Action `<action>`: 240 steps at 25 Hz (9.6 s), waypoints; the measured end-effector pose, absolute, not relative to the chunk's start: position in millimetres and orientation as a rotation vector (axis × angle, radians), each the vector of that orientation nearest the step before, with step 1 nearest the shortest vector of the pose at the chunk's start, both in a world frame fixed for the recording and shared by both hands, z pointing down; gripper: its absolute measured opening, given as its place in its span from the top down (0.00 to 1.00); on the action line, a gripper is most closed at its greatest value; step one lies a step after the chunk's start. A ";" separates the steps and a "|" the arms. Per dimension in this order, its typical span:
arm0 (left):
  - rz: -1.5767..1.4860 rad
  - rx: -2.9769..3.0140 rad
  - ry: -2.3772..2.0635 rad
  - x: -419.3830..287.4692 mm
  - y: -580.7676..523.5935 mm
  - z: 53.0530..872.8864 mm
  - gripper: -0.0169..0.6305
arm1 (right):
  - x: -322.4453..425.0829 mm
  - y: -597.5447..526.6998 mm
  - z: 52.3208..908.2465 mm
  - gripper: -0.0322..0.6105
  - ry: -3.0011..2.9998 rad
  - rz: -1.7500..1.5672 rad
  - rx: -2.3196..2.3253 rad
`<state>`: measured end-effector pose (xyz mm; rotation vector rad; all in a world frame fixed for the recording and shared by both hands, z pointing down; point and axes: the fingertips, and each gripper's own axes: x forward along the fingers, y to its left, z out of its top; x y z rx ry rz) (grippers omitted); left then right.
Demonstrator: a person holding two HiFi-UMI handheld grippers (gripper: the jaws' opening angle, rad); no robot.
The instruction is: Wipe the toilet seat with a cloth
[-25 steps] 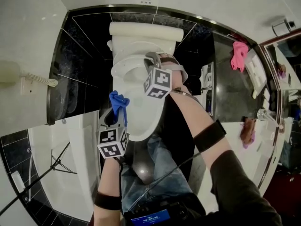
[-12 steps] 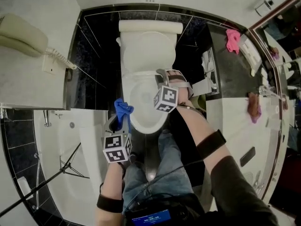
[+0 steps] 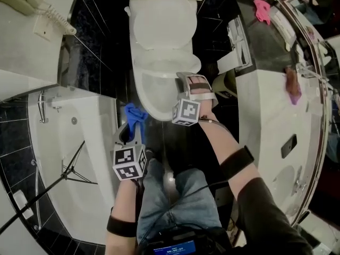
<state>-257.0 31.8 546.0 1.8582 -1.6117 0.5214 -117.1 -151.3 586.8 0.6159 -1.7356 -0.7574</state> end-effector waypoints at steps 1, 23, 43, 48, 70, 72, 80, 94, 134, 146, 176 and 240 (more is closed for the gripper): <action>0.519 1.850 -1.619 -254.6 38.0 554.3 0.86 | -115.4 -142.1 594.0 0.82 -1.736 -0.772 0.620; 0.524 1.826 -1.776 -204.0 105.5 740.8 0.86 | -98.8 9.4 805.6 0.77 -1.822 -0.907 0.598; 0.539 1.823 -1.778 -220.9 109.5 806.1 0.86 | -88.9 41.8 905.2 0.85 -1.820 -0.835 0.555; 0.538 1.832 -1.773 -216.4 110.8 792.6 0.87 | -74.5 50.8 889.7 0.87 -1.843 -0.747 0.596; 0.541 1.919 -1.812 -207.1 168.5 447.5 0.86 | 40.0 81.5 482.4 0.90 -2.148 -0.016 1.075; 0.534 1.927 -1.824 -210.5 178.4 420.8 0.86 | 50.4 94.9 457.5 0.90 -2.183 0.075 1.106; 0.508 1.960 -1.856 -213.3 215.9 346.0 0.86 | 99.0 131.7 374.9 0.93 -2.331 0.425 1.247; 0.461 1.945 -1.887 -216.3 246.7 314.3 0.87 | 121.1 178.8 346.8 0.93 -2.396 0.433 1.238; 0.611 2.073 -1.570 -250.0 51.1 415.5 0.87 | 3.2 24.4 421.2 0.93 -2.348 0.551 1.212; 0.663 1.953 -1.632 -214.3 -110.4 602.2 0.87 | 18.8 -131.1 592.4 0.93 -2.327 0.550 1.128; 0.896 1.957 -1.590 -147.8 -351.9 911.8 0.87 | 73.7 -270.7 800.6 0.93 -2.322 0.522 1.106; 1.728 2.753 -0.406 -55.0 38.7 924.3 0.87 | 16.0 -103.2 749.8 0.93 -2.222 0.577 1.082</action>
